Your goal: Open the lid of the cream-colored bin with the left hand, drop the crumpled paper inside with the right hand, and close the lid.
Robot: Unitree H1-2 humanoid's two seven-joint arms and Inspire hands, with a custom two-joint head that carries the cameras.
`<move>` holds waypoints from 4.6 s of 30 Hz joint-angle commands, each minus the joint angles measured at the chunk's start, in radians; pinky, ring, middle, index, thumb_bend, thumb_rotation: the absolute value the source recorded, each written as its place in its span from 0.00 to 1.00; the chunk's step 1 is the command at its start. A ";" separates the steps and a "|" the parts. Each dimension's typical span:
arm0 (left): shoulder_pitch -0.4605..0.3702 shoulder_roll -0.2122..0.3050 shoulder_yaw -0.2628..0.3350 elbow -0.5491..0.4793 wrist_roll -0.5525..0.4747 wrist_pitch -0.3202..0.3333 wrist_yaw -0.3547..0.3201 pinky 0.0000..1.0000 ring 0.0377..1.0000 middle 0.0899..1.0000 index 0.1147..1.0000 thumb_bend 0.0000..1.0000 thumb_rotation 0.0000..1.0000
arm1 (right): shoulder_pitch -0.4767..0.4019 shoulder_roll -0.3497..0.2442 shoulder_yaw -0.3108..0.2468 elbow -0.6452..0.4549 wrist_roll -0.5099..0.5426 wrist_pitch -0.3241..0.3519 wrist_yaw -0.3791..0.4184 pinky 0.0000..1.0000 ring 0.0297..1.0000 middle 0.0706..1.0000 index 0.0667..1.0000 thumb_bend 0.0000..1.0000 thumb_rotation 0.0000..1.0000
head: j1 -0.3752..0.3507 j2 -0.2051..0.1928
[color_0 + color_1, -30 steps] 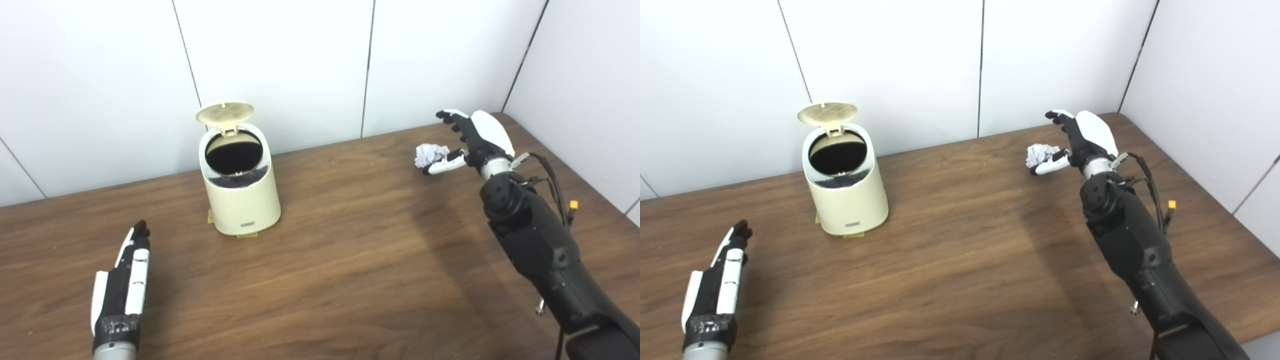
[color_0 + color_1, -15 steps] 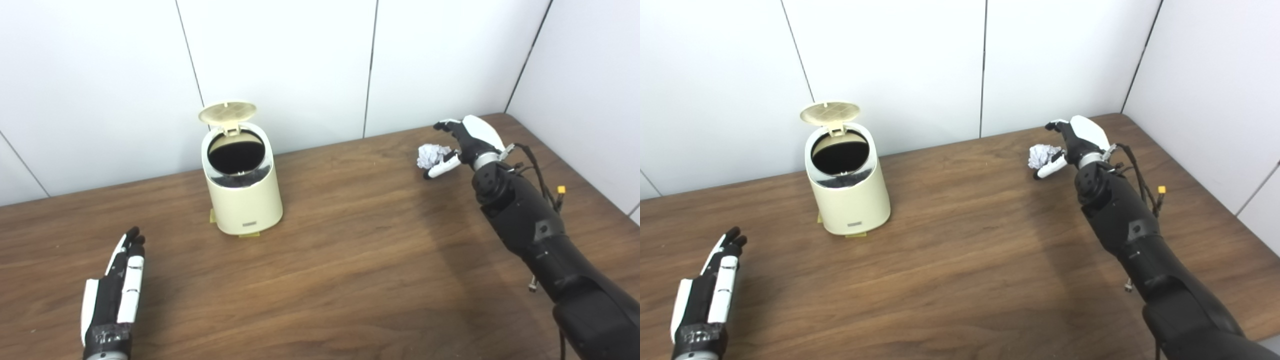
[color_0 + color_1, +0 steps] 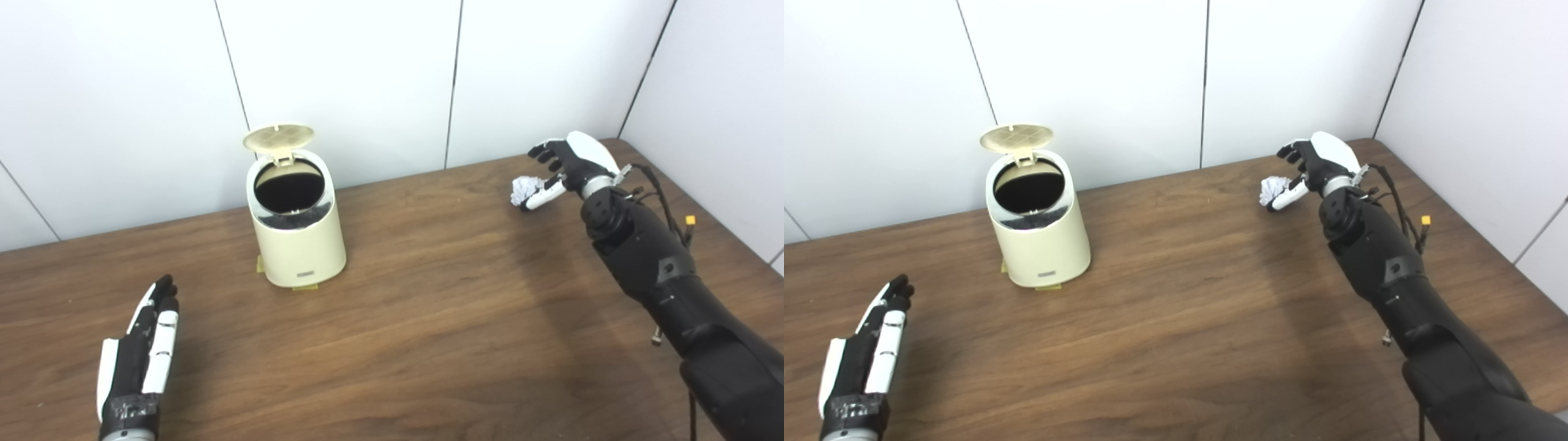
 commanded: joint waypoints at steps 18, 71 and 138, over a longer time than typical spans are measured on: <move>-0.020 0.011 0.007 -0.072 0.000 0.019 0.001 0.95 0.95 0.92 0.97 0.37 0.85 | -0.066 -0.045 0.065 -0.007 -0.034 0.014 0.055 0.61 0.67 0.71 0.69 0.86 0.06 | 0.000 0.014; 0.004 -0.026 0.014 -0.006 -0.086 -0.137 -0.014 0.92 0.91 0.90 0.88 0.51 0.97 | 0.004 0.066 0.052 -0.584 -0.113 -0.038 0.020 0.42 0.36 0.45 0.48 0.52 0.00 | 0.163 0.028; 0.040 -0.078 -0.059 0.054 0.035 -0.204 0.072 0.90 0.91 0.89 0.88 0.54 0.97 | -0.178 0.515 0.172 -0.269 -0.164 -0.334 -0.129 0.47 0.38 0.46 0.54 0.51 0.00 | 0.413 -0.009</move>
